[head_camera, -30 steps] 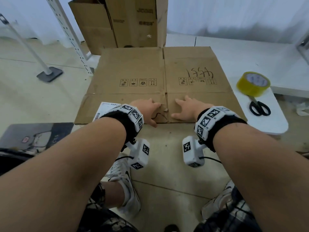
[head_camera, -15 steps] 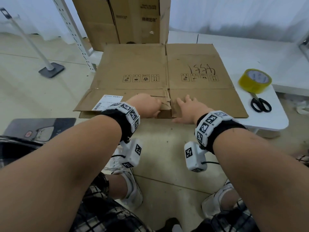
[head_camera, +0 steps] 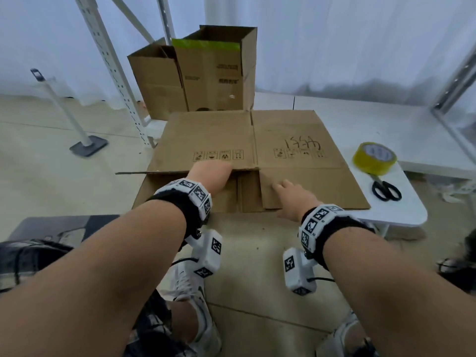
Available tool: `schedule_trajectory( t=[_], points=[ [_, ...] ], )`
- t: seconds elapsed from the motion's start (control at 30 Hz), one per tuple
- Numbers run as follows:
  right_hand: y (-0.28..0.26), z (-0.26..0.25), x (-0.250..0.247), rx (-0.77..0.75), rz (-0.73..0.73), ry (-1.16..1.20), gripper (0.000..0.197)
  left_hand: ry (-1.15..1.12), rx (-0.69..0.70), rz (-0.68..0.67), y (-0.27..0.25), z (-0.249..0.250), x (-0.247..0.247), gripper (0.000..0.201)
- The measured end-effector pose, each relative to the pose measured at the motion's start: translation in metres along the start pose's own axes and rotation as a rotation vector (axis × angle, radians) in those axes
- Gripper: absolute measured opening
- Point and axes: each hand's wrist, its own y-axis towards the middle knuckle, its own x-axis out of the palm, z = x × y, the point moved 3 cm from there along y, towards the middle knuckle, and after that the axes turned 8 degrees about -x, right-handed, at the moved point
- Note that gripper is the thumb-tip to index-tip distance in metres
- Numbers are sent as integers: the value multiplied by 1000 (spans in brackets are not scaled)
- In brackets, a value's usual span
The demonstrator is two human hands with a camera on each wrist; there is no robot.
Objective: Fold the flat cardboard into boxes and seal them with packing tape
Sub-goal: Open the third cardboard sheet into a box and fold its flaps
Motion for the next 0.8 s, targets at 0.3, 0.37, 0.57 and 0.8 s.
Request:
schedule_trajectory(
  t=[0.3, 0.37, 0.57, 0.8],
  points=[
    [-16, -4, -23, -28, 197, -241, 114, -137, -45, 390, 4, -35, -51, 27],
    [-25, -9, -39, -39, 266, -197, 112, -163, -31, 471, 2, -38, -70, 27],
    [-52, -18, -146, -22, 781, 79, 45, -216, 11, 637, 2, -49, -156, 35],
    [-87, -18, -279, 3, 1153, 339, 23, -421, 26, 667, 6, -68, -235, 42]
  ],
)
